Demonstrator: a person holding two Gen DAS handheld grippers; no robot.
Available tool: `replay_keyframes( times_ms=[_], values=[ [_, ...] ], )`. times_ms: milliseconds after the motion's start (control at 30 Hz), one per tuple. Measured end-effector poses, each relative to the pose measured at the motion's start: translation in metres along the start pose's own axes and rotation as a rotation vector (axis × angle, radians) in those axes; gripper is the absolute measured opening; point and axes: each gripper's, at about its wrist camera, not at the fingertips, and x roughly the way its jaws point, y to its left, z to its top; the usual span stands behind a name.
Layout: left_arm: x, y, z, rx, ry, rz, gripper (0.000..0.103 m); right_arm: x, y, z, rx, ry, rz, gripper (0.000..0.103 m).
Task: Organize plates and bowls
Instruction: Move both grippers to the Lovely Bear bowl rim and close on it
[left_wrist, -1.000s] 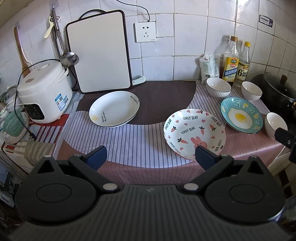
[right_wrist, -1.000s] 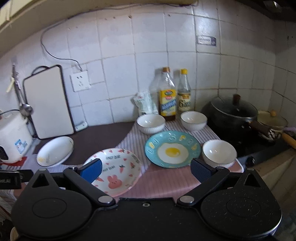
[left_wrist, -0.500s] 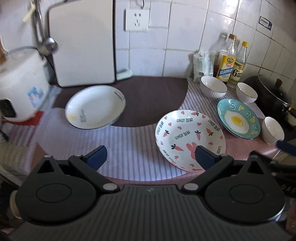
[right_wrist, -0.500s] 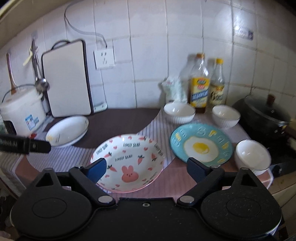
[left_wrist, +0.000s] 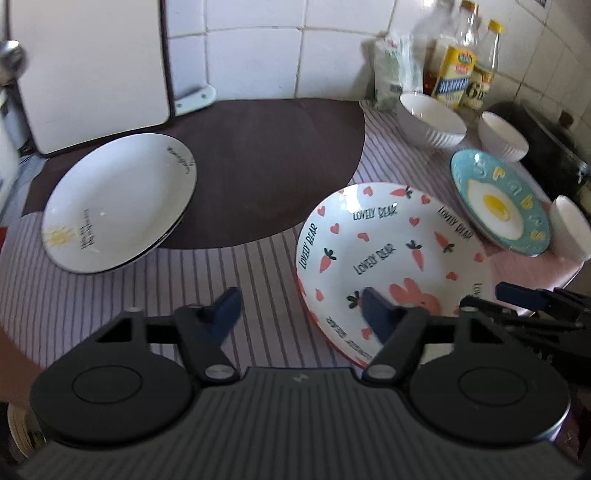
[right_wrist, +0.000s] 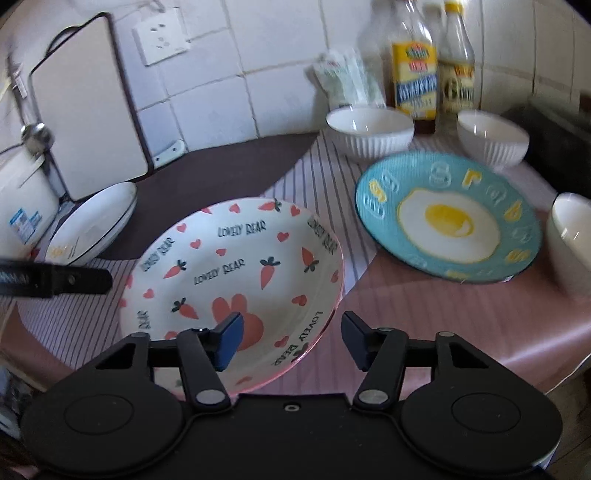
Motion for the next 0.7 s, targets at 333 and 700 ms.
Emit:
replay_keyframes(
  times_ms=[333, 700],
  values=[
    [0.037, 0.010, 0.000, -0.022, 0.076, -0.141, 0.025, 0.021, -0.014, -0.006, 0.126, 0.028, 0.012, 0.025],
    [0.051, 0.017, -0.006, -0.128, 0.090, -0.155, 0.015, 0.028, -0.027, -0.007, 0.146, 0.035, 0.092, 0.023]
  ],
)
